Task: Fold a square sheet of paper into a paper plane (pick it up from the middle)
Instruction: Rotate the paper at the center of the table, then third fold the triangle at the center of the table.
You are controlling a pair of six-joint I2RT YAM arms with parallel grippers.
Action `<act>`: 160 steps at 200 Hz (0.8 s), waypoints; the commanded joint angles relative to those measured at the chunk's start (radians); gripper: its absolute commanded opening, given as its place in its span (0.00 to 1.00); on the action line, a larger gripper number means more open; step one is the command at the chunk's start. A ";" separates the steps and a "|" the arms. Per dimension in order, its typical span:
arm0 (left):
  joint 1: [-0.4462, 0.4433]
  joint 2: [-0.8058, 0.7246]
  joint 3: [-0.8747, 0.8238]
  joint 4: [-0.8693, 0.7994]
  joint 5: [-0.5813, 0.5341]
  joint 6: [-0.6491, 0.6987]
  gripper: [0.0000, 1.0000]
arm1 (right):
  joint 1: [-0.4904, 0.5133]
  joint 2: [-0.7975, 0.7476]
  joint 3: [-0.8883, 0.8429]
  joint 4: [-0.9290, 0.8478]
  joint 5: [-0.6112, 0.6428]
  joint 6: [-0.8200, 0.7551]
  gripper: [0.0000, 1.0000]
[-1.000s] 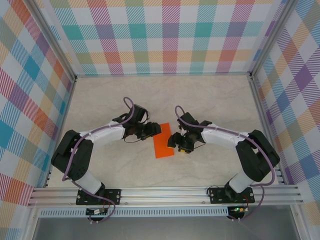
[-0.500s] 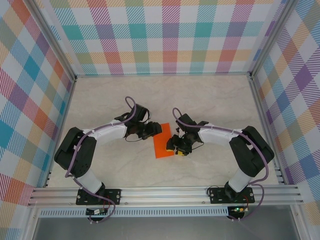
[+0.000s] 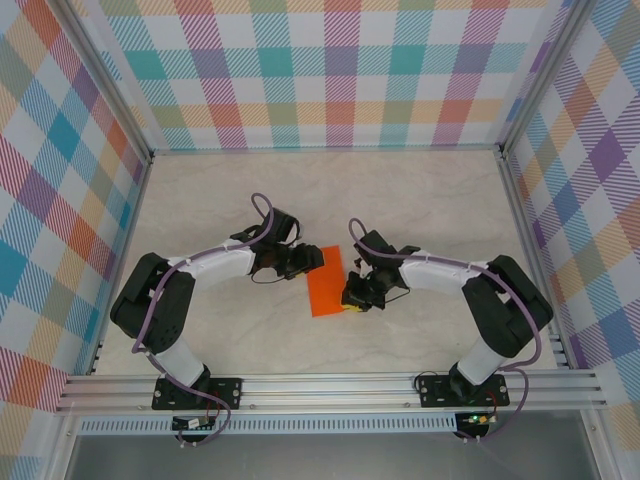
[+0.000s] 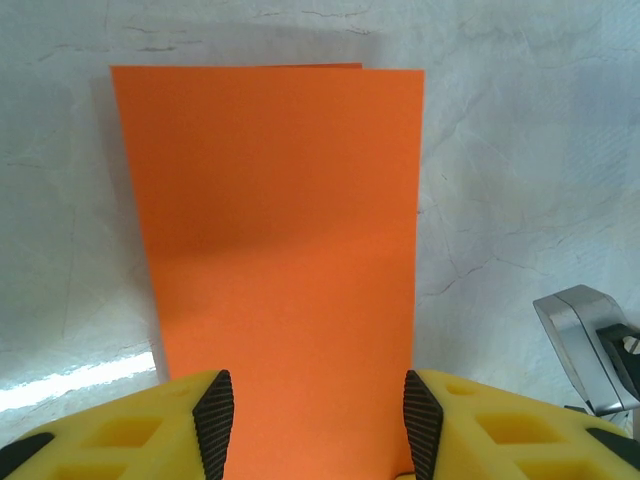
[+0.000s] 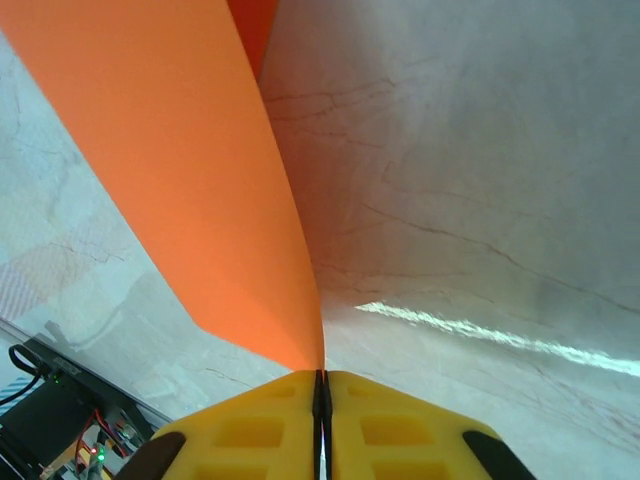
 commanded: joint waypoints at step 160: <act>-0.068 0.072 -0.065 0.126 -0.052 -0.042 0.32 | 0.004 0.029 0.073 -0.005 -0.059 0.041 0.08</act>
